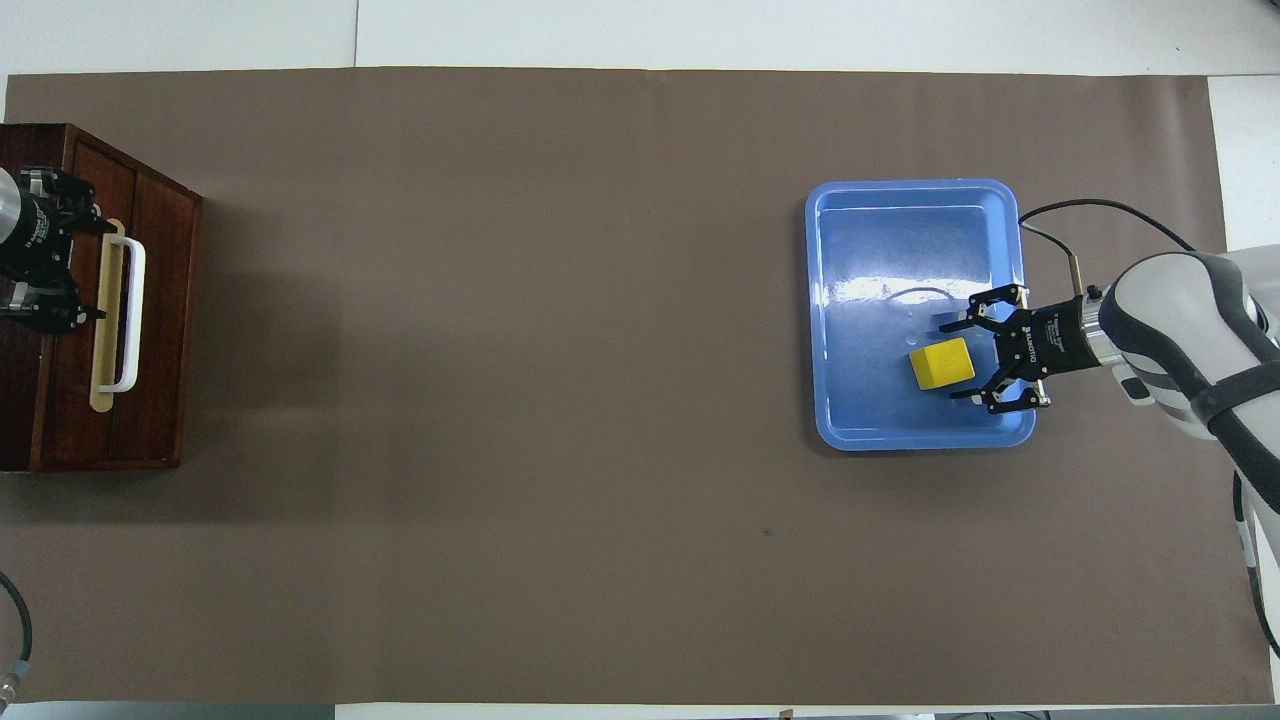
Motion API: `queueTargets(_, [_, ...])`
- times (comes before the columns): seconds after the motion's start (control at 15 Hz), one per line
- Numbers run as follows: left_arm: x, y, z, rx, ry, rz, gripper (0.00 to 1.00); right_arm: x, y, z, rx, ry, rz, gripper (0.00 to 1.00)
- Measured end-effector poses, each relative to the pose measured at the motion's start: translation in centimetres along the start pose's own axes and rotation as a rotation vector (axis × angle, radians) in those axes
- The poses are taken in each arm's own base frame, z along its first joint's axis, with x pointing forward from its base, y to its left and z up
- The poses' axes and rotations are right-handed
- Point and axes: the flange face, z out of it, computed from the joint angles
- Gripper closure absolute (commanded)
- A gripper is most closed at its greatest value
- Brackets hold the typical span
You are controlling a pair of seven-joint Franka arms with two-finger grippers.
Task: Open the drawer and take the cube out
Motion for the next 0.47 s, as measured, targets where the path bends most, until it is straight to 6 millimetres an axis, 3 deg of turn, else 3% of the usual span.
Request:
queueTargets(0.2, [0.0, -0.1, 0.1, -0.001, 0.0, 0.0, 0.0, -0.9, -0.2, -1.1, 0.005, -0.007, -0.018, 0.0])
queueTargets(0.47, [-0.3, -0.2, -0.4, -0.003, 0.001, 0.005, 0.0, -5.0, -0.6, -6.4, 0.002, 0.086, -0.139, 0.0])
